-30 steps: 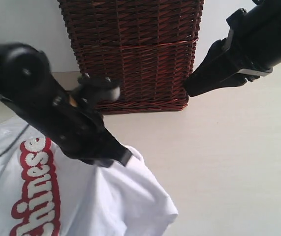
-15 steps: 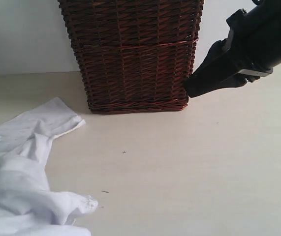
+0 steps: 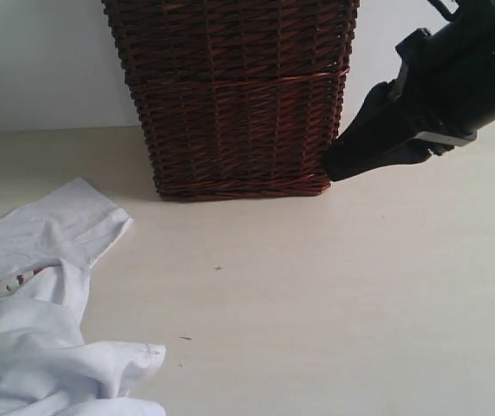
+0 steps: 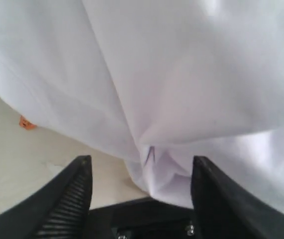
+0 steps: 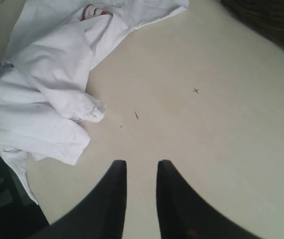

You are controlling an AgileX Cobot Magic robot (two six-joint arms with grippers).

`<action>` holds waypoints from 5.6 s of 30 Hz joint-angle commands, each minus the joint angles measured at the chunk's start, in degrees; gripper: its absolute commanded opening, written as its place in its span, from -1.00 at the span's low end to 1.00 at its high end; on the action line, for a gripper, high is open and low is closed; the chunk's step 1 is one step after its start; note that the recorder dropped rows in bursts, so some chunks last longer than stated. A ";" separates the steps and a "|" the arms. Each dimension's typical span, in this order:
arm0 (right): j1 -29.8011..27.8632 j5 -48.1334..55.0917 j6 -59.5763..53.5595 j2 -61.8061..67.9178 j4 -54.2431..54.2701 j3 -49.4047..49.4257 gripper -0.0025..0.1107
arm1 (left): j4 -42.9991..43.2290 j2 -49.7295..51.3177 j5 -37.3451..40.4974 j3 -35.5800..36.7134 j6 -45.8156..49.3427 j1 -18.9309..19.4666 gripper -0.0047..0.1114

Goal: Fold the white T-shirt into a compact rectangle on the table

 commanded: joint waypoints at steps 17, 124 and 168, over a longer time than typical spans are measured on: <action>-0.13 -1.18 -0.19 -0.10 0.21 0.16 -0.55 | -17.52 8.45 -27.10 -2.87 36.86 -18.60 0.01; 18.59 -6.67 30.61 31.22 -37.06 10.54 -0.96 | -54.41 -7.85 -20.32 -9.17 55.34 -10.18 -0.09; 15.21 -13.03 65.87 25.87 -82.30 -13.25 -0.21 | -18.47 18.01 -54.18 -8.43 11.80 2.32 -0.92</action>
